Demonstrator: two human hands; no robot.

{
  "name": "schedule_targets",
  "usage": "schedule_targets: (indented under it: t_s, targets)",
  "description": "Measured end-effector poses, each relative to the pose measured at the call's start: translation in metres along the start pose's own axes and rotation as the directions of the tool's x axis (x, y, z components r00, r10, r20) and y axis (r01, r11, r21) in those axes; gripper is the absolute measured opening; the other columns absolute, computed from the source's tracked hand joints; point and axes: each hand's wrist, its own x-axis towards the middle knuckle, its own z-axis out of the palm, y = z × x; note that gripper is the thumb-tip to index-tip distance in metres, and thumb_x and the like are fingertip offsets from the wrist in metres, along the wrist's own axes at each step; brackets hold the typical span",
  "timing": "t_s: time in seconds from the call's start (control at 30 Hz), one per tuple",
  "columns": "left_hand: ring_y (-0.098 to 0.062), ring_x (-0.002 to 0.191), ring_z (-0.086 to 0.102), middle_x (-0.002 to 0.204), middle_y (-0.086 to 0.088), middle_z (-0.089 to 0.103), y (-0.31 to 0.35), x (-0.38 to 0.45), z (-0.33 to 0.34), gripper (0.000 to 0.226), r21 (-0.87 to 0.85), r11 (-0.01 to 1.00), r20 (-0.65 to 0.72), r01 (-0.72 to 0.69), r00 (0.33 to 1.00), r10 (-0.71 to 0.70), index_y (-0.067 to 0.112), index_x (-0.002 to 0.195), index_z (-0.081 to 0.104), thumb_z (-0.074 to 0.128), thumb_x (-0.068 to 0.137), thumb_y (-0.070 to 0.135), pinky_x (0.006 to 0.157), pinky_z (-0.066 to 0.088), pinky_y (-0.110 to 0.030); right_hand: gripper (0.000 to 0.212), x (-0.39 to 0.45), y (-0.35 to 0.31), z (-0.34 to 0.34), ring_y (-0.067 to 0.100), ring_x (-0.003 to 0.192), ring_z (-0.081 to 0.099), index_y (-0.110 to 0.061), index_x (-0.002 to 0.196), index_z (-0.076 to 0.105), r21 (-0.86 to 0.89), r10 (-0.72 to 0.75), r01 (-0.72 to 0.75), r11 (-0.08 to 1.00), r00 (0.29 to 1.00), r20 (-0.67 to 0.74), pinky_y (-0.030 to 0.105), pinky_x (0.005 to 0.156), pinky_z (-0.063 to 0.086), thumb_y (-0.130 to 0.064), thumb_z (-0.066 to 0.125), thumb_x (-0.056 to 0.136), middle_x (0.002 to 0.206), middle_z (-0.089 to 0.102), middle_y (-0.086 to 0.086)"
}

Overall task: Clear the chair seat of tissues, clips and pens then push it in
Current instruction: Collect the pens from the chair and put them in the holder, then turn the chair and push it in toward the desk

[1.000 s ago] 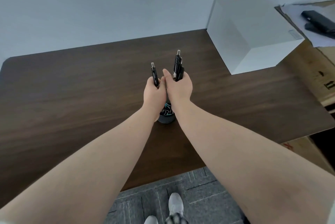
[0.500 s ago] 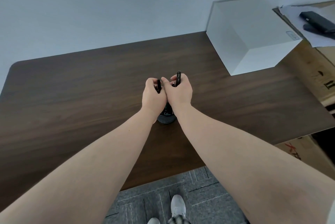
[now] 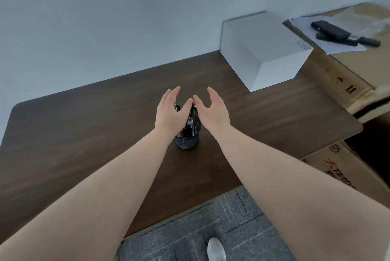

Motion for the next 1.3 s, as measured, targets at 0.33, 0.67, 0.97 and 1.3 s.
schedule_targets:
  t_s: [0.33, 0.67, 0.97, 1.3]
  targets:
    - [-0.020, 0.149, 0.009, 0.160, 0.006, 0.013, 0.063, -0.052, 0.051, 0.067, 0.122, 0.971, 0.327, -0.203, 0.932, 0.154, 0.041, 0.147, 0.022, 0.047, 0.088, 0.060, 0.117, 0.017, -0.046, 0.082, -0.074, 0.059, -0.108, 0.029, 0.149, 0.013, -0.043, 0.148, 0.012, -0.235, 0.153, -0.188, 0.954, 0.975, -0.159, 0.061, 0.115, 0.021, -0.078, 0.039, 0.079, 0.162, 0.012, -0.001]
    - [-0.025, 0.148, 0.005, 0.161, 0.005, 0.007, 0.144, -0.179, 0.196, 0.068, 0.117, 0.877, 0.733, -0.465, 0.637, 0.240, 0.040, 0.148, 0.020, 0.045, 0.088, 0.062, 0.117, 0.016, -0.050, 0.082, -0.212, 0.181, -0.263, 0.032, 0.149, 0.007, -0.043, 0.149, 0.009, -0.142, 0.436, -0.532, 0.834, 0.796, -0.420, 0.062, 0.114, 0.019, -0.076, 0.040, 0.081, 0.162, 0.009, 0.001]
    - [-0.024, 0.149, 0.006, 0.161, 0.001, 0.008, 0.200, -0.340, 0.343, 0.072, 0.023, 0.752, 0.905, -0.659, 0.334, 0.265, 0.035, 0.149, 0.021, 0.048, 0.087, 0.060, 0.119, 0.014, -0.047, 0.078, -0.369, 0.300, -0.386, 0.024, 0.149, 0.012, -0.038, 0.150, 0.011, 0.072, 0.605, -0.727, 0.682, 0.507, -0.613, 0.059, 0.115, 0.018, -0.070, 0.042, 0.086, 0.161, 0.014, -0.003]
    - [-0.022, 0.149, 0.005, 0.161, 0.005, 0.004, 0.242, -0.526, 0.464, 0.076, -0.122, 0.633, 0.973, -0.765, 0.033, 0.227, 0.039, 0.148, 0.016, 0.046, 0.084, 0.066, 0.118, 0.018, -0.050, 0.082, -0.556, 0.414, -0.474, 0.022, 0.149, 0.012, -0.036, 0.151, 0.010, 0.313, 0.713, -0.813, 0.491, 0.169, -0.681, 0.056, 0.115, 0.022, -0.067, 0.047, 0.085, 0.160, 0.015, -0.001]
